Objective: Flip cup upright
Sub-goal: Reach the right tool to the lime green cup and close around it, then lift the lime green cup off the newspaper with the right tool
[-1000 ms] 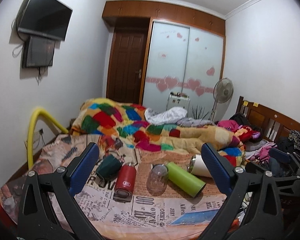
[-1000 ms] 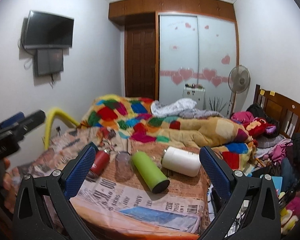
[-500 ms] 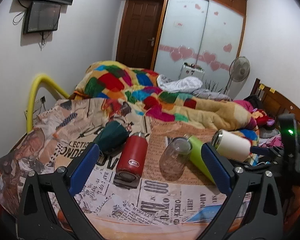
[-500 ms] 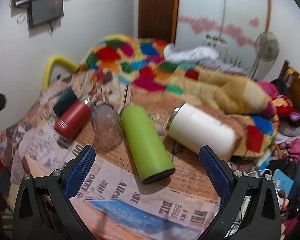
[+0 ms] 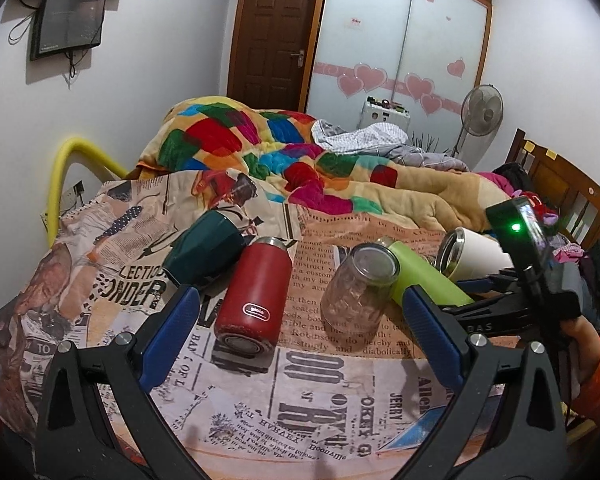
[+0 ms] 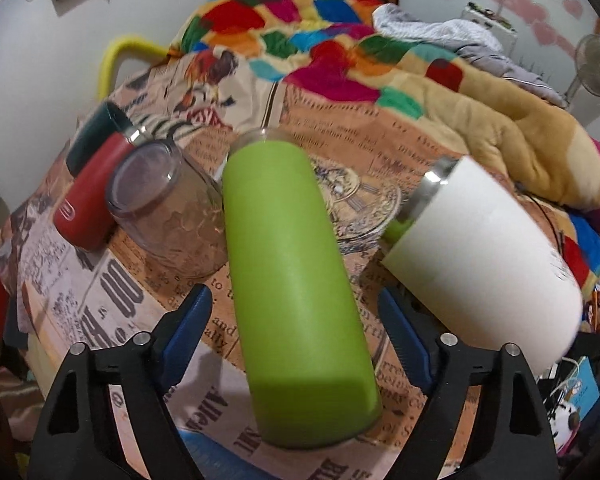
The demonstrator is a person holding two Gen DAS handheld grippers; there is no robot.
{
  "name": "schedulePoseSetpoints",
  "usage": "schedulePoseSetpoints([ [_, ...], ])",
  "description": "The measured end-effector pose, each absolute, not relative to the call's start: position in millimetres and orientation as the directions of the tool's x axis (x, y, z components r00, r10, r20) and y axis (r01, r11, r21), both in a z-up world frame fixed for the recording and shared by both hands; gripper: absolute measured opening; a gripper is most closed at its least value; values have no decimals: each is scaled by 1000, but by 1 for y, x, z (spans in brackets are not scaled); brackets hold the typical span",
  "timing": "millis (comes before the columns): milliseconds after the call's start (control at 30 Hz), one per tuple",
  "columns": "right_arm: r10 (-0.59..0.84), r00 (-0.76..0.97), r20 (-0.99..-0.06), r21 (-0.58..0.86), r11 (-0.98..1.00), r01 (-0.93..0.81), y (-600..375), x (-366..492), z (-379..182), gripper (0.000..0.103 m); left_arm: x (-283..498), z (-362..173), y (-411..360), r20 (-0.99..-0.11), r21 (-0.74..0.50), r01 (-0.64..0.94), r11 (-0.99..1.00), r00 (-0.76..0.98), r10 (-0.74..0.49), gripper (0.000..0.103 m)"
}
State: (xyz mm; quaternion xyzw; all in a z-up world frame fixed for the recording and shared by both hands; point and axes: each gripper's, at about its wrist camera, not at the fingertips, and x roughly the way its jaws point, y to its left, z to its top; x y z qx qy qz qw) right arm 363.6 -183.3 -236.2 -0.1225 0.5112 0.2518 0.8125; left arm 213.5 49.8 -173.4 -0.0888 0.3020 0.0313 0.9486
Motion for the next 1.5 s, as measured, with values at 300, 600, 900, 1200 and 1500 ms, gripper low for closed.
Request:
schedulePoseSetpoints([
  [300, 232, 283, -931, 29, 818, -575, -170, 377, -263, 73, 222, -184, 42, -594, -125, -106, 986, 805, 12, 102],
  [600, 225, 266, -937, 25, 803, -595, -168, 378, -263, 64, 223, -186, 38, -600, -119, -101, 988, 800, 10, 102],
  [900, 253, 264, -931, 56, 813, -580, -180, 358, -258, 62, 215, -177, 42, -590, -122, -110, 986, 807, 17, 102],
  [1200, 297, 284, -911, 93, 822, -561, -194, 335, -236, 62, 199, -157, 36, -565, -125, -110, 986, 825, 20, 102],
  [1500, 347, 387, -854, 64, 809, -584, -198, 299, -190, 62, 176, -132, 28, -525, -118, -102, 988, 851, 25, 102],
])
